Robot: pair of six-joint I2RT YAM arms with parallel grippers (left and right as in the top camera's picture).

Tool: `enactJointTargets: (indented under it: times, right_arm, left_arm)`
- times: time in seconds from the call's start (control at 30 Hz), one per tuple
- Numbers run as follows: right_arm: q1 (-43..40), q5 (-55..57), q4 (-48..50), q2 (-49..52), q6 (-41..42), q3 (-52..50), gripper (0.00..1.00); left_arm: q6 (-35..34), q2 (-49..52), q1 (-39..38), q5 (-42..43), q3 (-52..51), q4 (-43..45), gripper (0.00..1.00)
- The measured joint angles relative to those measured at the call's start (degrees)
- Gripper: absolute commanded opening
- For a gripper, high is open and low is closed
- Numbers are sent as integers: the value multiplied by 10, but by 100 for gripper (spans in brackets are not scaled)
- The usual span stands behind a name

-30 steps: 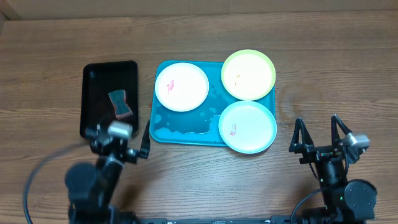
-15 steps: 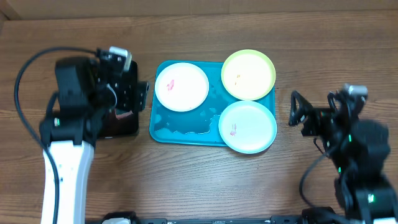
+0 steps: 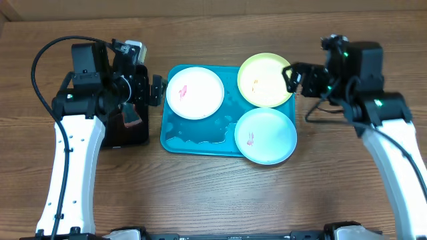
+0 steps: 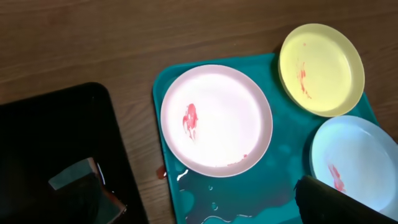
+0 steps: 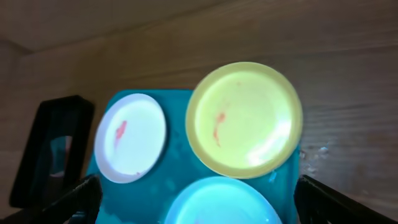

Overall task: Clean dirty plates on tray and stack at the side
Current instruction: 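Reach left gripper to the sponge and right gripper to the white plate rim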

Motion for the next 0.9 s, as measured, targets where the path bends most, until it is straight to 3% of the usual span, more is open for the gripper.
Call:
enactJointTargets:
  times: [0.23,0.57,0.9]
  right_arm:
    - [19,-68,47,85,41,0,88]
    - [117,4,21,159,115,91,66]
    - [173,47,0,296,163,166,53]
  left_arm:
    - [-64,0,0,-51,0,1,100]
    - [-191,10,0,-205,3,-34,99]
    - [-244,138,0,-258,91,-140,98]
